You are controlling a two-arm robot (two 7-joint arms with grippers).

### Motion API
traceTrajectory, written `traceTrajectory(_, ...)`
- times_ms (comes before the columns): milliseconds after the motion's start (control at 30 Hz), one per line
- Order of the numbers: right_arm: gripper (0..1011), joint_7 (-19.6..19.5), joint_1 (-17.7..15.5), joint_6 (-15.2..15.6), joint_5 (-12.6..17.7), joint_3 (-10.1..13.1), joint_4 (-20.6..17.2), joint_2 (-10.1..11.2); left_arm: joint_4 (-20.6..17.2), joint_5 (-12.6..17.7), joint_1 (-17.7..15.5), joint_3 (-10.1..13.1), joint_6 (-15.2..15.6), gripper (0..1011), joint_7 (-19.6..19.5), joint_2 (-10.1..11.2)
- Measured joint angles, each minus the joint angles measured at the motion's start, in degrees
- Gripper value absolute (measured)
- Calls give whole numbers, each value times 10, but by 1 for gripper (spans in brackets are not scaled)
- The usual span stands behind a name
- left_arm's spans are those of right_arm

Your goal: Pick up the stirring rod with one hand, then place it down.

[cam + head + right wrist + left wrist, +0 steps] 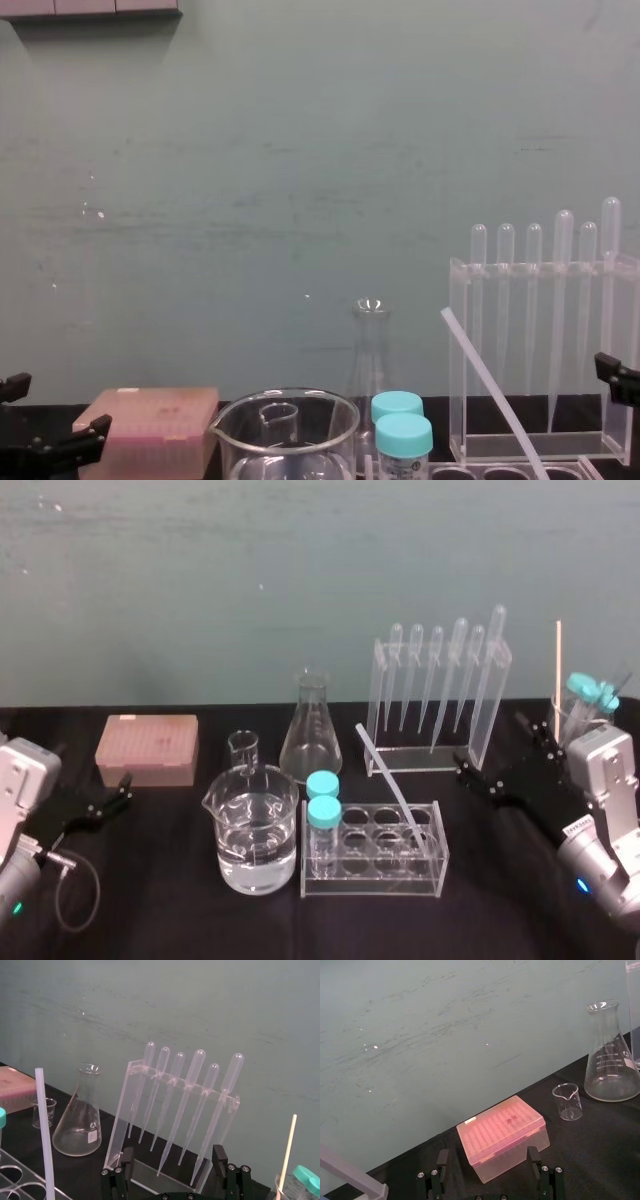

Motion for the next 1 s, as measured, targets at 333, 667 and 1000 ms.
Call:
traceTrajectory(333, 1002, -2, 2, -5, 1, 0, 0, -1, 0, 0, 0, 0, 0, 1000, 0, 0)
traceTrajectory(667, 1002, -4, 3, -6, 1, 1, 0, -1, 0, 0, 0, 0, 0, 1000, 0, 0)
traceTrajectory(1000, 1002, -4, 4, -8, 2, 1, -1, -1, 0, 0, 0, 0, 0, 1000, 0, 0)
